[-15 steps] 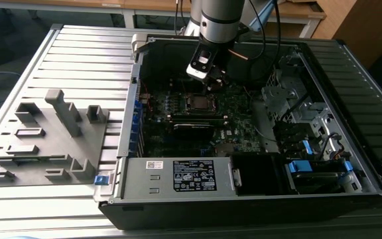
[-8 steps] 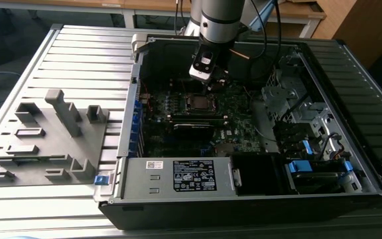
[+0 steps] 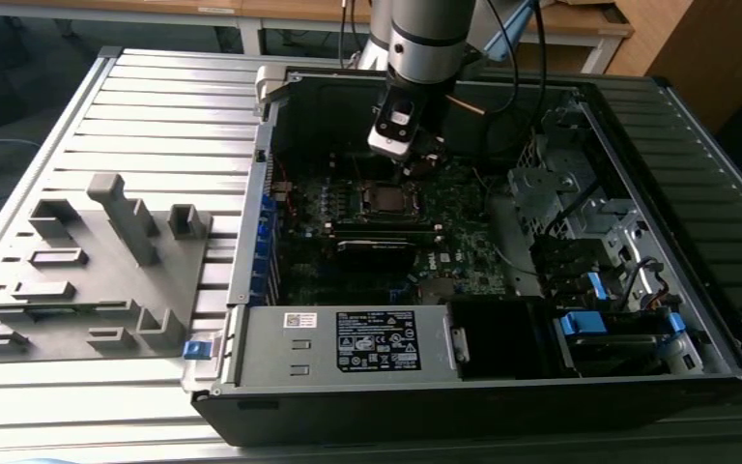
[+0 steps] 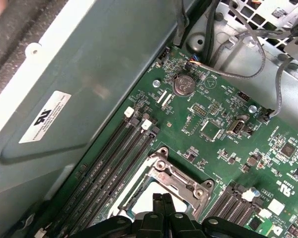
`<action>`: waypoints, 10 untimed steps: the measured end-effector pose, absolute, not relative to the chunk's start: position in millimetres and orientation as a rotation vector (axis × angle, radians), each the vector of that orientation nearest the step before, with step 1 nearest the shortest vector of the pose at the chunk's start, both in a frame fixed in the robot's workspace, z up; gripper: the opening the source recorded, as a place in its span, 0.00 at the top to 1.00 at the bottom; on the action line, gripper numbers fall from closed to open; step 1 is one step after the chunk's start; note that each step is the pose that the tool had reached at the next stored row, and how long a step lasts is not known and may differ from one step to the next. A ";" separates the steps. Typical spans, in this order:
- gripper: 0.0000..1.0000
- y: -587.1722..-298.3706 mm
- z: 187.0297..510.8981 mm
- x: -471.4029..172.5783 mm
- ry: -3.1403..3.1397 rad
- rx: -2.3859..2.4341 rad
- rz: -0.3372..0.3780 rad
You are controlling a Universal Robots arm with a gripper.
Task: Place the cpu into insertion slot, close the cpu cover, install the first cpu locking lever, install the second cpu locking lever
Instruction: 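Close the cpu cover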
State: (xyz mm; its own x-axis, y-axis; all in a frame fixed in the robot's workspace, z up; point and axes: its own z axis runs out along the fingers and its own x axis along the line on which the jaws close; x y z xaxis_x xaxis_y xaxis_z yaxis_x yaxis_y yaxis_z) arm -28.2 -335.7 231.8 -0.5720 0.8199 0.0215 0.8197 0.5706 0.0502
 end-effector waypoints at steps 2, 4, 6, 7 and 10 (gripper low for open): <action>0.89 -335.7 231.8 -28.1 2.790 1.434 0.087; 0.89 -335.7 231.8 -28.1 2.803 1.409 0.089; 0.89 -335.7 231.8 -28.1 2.817 1.381 0.090; 0.89 -335.7 231.8 -28.1 2.825 1.364 0.091; 0.89 -335.7 231.8 -28.1 2.850 1.312 0.092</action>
